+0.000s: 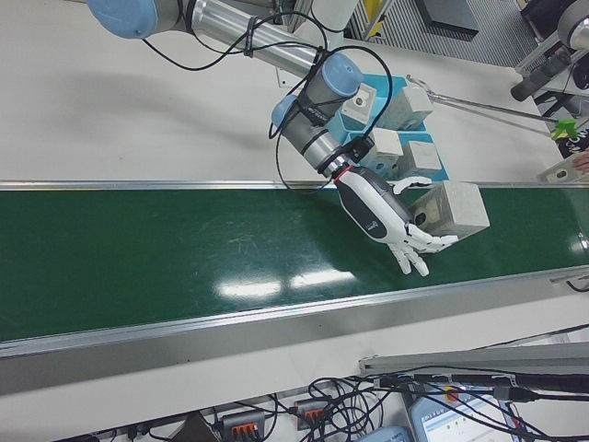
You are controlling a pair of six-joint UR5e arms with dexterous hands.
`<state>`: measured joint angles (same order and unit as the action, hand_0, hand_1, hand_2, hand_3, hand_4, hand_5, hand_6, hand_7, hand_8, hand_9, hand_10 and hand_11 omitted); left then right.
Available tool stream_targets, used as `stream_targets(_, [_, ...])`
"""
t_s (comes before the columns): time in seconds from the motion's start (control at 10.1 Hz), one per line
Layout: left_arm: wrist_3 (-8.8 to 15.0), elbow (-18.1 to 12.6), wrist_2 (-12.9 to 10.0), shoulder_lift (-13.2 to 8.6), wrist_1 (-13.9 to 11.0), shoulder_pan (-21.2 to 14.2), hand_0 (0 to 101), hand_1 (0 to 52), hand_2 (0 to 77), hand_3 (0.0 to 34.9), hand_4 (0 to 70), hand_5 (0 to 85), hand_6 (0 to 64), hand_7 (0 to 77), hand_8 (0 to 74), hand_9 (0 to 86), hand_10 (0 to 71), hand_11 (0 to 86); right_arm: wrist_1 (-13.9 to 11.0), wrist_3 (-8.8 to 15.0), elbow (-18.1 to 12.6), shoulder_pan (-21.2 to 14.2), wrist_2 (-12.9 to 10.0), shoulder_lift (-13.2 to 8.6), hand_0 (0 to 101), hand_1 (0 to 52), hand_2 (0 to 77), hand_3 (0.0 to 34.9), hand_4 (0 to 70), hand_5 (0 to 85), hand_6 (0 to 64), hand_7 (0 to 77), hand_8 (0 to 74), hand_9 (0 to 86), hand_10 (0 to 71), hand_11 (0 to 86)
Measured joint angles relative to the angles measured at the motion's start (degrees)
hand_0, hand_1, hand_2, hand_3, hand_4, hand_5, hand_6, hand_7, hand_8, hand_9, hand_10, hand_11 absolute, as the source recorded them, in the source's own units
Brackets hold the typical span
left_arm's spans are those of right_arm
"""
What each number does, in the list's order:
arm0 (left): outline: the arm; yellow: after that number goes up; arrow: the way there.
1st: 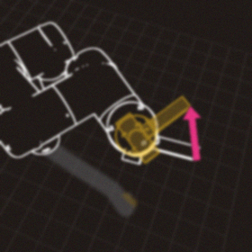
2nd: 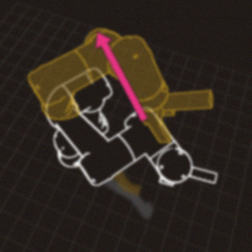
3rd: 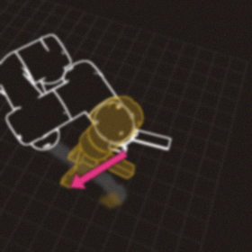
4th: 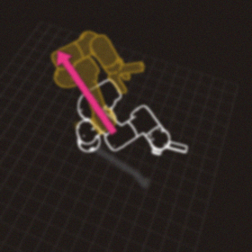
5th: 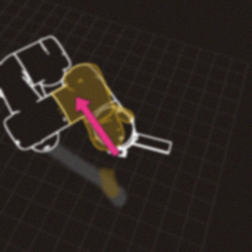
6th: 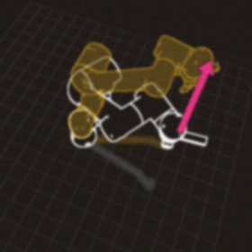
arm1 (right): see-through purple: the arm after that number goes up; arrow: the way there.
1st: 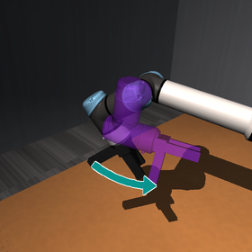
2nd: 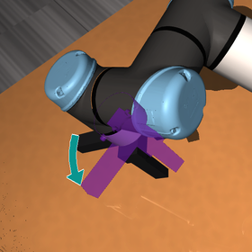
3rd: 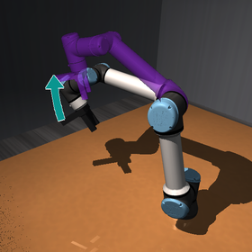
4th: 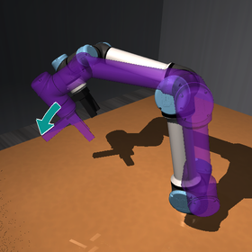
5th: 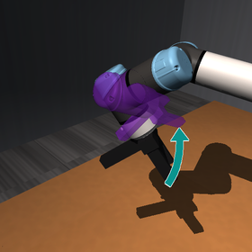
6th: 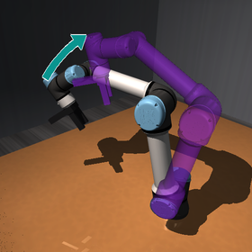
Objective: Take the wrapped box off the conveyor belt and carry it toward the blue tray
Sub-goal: 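Lower the right hand into the path of the wrapped white box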
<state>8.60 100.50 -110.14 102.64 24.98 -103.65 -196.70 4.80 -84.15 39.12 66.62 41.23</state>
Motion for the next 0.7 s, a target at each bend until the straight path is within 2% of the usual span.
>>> stream_targets(0.7, [0.0,0.0,0.0,0.0,0.0,0.0,0,0.0,1.1,0.0,0.0,0.5,0.0,0.5,0.5,0.0,0.5,0.0,0.0,0.0,0.0,0.0,0.0,0.1,52,20.7,21.8,16.5,13.6,23.5,7.1,25.1,0.5,3.3,0.0,1.6])
